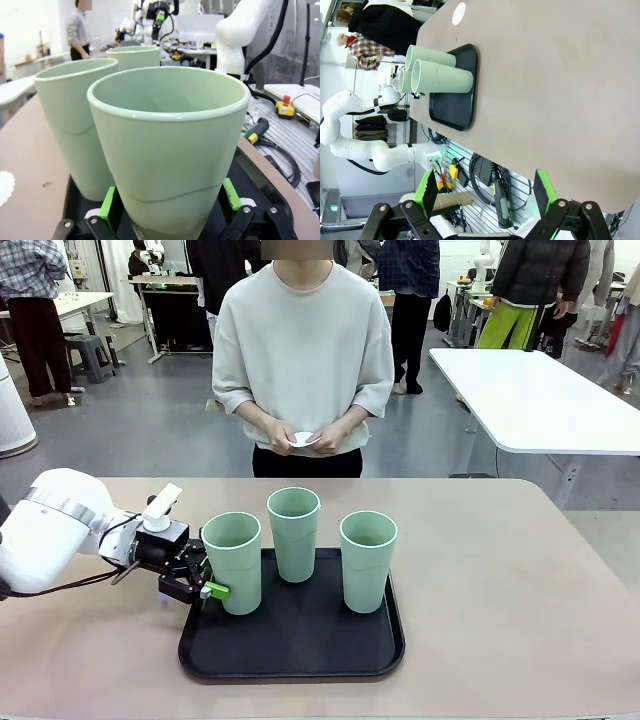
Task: Place coasters on the table and set cups on them.
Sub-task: Pick up one Reusable plastic cup and place it on a coaster set by the human.
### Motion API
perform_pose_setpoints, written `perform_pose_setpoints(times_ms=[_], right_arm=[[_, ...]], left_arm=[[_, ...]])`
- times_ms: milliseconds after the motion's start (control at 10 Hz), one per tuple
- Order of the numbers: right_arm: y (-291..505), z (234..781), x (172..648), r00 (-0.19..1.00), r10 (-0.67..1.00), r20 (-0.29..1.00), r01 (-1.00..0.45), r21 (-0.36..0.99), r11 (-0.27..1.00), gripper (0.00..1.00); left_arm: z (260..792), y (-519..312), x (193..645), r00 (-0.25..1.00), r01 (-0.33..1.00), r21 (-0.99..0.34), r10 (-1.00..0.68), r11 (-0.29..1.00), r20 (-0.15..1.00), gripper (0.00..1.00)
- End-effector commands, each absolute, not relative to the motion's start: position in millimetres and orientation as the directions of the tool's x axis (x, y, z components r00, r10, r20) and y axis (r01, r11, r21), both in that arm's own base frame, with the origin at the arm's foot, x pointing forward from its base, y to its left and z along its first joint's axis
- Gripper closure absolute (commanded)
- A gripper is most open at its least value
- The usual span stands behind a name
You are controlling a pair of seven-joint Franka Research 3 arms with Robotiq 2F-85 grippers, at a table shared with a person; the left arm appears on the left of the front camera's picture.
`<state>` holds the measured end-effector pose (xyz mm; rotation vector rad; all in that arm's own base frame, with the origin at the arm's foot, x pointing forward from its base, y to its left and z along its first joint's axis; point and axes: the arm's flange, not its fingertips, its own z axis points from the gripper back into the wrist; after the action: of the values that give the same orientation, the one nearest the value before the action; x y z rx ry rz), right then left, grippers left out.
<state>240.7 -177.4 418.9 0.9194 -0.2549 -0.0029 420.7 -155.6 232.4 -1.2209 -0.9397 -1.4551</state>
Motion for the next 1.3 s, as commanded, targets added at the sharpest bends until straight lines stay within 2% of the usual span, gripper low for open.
perform_pose_setpoints(times_ms=[0, 100, 200, 300, 400, 600, 700, 800, 900, 1200], right_arm=[[-178, 418, 242, 0.967, -0.117, 0.225, -0.113, 0.796, 0.594, 0.00], [-178, 418, 242, 0.967, -0.117, 0.225, -0.113, 0.796, 0.594, 0.00], [-178, 418, 242, 0.967, -0.117, 0.225, -0.113, 0.796, 0.594, 0.00], [-178, 418, 242, 0.967, -0.117, 0.225, -0.113, 0.796, 0.594, 0.00], [-178, 418, 242, 0.967, -0.117, 0.225, -0.113, 0.796, 0.594, 0.00], [-178, 418, 242, 0.967, -0.117, 0.225, -0.113, 0.796, 0.594, 0.00], [-178, 418, 242, 0.967, -0.117, 0.225, -0.113, 0.796, 0.594, 0.00], [-178, 418, 242, 0.967, -0.117, 0.225, -0.113, 0.796, 0.594, 0.00], [-178, 418, 242, 0.967, -0.117, 0.225, -0.113, 0.796, 0.594, 0.00], [-178, 418, 242, 0.967, -0.117, 0.225, -0.113, 0.796, 0.594, 0.00]], left_arm=[[231, -165, 424, -0.027, 0.978, -0.007, -0.162, -0.209, 0.986, 0.05], [231, -167, 423, -0.024, 0.977, -0.009, -0.154, -0.211, 0.988, 0.09], [231, -169, 423, -0.023, 0.976, -0.011, -0.151, -0.217, 0.988, 0.52], [231, -168, 423, -0.024, 0.976, -0.009, -0.147, -0.218, 0.989, 0.68], [231, -168, 423, -0.023, 0.976, -0.010, -0.146, -0.219, 0.989, 1.00], [236, -164, 423, -0.015, 0.976, -0.018, -0.148, -0.217, 0.989, 1.00], [238, -161, 419, -0.017, 0.976, -0.016, -0.148, -0.218, 0.989, 0.75], [243, -159, 416, -0.026, 0.975, -0.008, -0.151, -0.220, 0.988, 0.75], [252, -155, 410, -0.018, 0.977, -0.016, -0.158, -0.212, 0.987, 1.00], [326, -142, 403, -0.053, 0.987, 0.029, -0.147, -0.160, 0.988, 1.00]])
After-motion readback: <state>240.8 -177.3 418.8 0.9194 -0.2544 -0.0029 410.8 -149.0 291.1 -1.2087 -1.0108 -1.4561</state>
